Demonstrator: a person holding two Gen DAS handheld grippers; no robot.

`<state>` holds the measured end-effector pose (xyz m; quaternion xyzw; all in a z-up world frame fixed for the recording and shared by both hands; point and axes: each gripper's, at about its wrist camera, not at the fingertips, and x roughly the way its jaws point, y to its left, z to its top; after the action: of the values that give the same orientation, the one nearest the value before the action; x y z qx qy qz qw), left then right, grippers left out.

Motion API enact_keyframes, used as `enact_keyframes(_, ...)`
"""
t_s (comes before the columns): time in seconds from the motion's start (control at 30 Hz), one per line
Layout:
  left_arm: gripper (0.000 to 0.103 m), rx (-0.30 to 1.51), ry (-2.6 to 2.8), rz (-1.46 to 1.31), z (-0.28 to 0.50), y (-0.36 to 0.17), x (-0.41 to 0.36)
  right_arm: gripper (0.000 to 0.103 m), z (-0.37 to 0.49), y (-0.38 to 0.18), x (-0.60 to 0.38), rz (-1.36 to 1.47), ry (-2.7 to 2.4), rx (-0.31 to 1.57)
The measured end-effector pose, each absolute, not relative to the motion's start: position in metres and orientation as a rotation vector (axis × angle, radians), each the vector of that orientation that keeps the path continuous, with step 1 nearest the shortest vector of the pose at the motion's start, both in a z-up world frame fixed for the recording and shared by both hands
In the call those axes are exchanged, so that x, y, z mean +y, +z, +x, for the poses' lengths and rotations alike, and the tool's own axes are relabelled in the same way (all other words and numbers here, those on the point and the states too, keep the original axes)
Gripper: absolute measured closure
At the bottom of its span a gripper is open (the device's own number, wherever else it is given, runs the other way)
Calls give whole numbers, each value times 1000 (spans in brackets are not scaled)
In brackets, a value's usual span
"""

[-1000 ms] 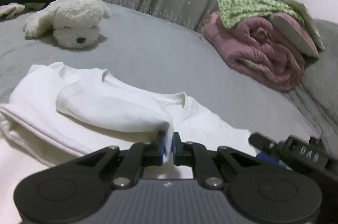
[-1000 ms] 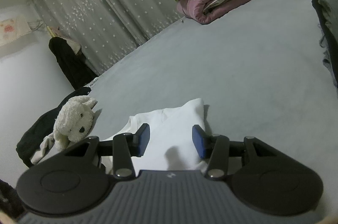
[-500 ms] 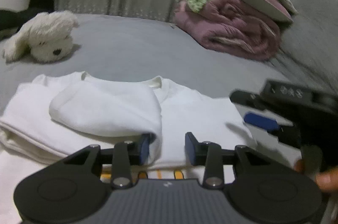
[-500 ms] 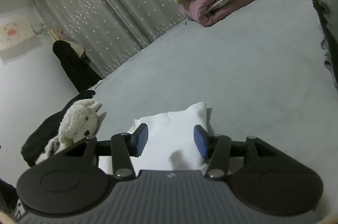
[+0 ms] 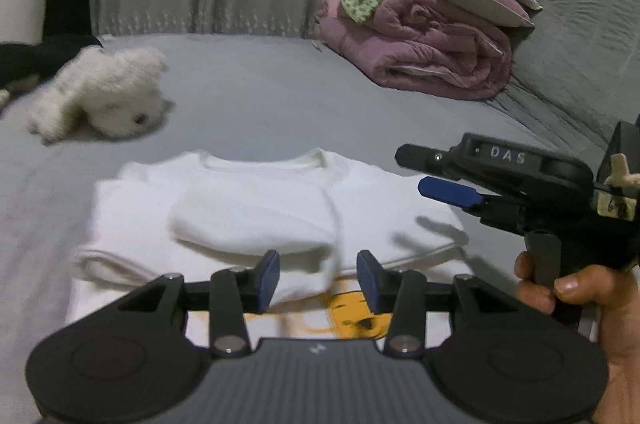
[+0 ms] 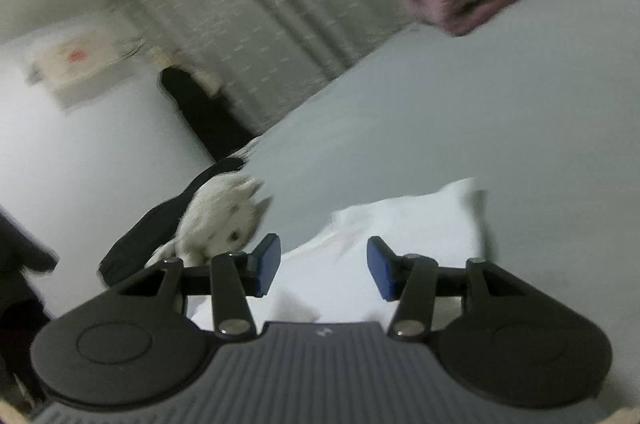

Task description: Fold clothes

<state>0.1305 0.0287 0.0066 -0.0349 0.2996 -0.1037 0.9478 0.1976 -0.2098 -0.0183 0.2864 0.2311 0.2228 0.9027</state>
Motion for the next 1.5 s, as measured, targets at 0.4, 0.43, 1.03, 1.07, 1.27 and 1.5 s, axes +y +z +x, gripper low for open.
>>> enact_keyframes(0.4,48,612,-32,-108,107,-1,82,50,173,-13,-110,123,625,419)
enact_keyframes(0.43,46,612,-28,-119,105,-3,84,50,173,-16,-104,66,615,418)
enact_keyframes(1.03,45,597,50,-192,92,-18,106,93,185,-34,-117,88,429,476)
enact_keyframes(1.07,45,592,54,-189,92,-19,105,95,187,-32,-124,134,426,475)
enact_keyframes(1.27,45,567,79,-212,96,-21,106,96,198,-30,-188,458,320,466)
enact_keyframes(1.5,45,566,94,-195,102,-22,102,83,200,-39,-240,746,262,473)
